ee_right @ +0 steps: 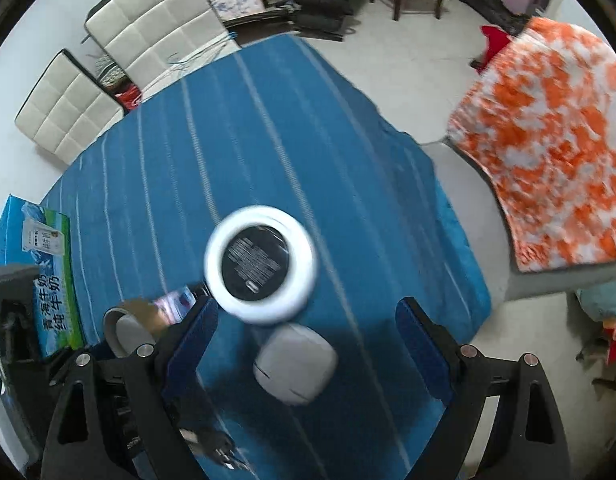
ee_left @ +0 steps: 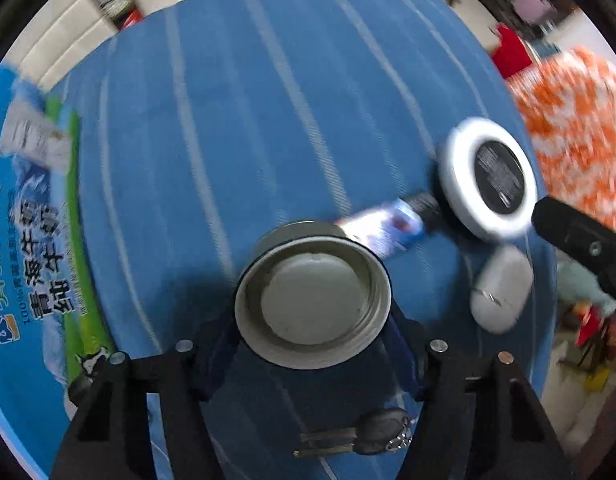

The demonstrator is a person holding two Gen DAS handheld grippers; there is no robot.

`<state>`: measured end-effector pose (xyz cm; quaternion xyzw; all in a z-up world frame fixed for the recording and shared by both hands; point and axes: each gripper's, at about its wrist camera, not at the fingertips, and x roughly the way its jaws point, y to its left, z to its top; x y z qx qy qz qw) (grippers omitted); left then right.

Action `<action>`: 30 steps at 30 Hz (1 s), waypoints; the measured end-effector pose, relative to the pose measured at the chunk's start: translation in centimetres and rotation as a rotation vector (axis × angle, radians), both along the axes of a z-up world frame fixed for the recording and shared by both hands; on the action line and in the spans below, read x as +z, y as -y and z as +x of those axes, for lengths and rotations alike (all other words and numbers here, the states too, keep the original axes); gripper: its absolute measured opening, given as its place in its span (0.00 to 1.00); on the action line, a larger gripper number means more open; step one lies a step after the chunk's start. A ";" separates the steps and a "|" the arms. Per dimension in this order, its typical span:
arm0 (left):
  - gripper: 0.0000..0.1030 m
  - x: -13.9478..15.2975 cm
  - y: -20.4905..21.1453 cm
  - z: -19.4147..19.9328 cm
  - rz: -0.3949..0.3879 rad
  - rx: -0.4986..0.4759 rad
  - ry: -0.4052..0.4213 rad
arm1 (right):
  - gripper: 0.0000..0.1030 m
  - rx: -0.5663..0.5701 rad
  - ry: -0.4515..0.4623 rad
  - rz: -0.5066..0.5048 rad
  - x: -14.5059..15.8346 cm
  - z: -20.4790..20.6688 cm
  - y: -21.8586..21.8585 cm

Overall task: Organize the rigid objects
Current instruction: 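Reach the left tool to the tin lid while the right tool reaches the black round case, then grasp the tin lid with the left tool while the right tool grasps the black round case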

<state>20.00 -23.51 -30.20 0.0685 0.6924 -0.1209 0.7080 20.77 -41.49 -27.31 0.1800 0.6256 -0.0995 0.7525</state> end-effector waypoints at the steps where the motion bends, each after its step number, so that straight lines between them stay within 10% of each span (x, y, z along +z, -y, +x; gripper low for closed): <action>1: 0.61 0.0 -0.5 0.3 0.001 0.016 0.000 | 0.90 0.002 -0.003 0.006 -0.5 0.7 -0.2; 7: 0.60 0.5 -1.6 1.5 0.036 0.037 0.013 | 0.88 -0.053 -0.073 0.106 -4.6 3.6 -0.1; 16: 0.59 -0.1 -0.5 0.6 0.068 0.025 0.030 | 0.75 0.056 -0.114 -0.119 -5.1 4.9 -2.8; 30: 0.58 5.5 -0.7 -1.0 0.032 -0.004 0.150 | 0.75 0.066 -0.031 -0.120 0.5 2.5 -3.2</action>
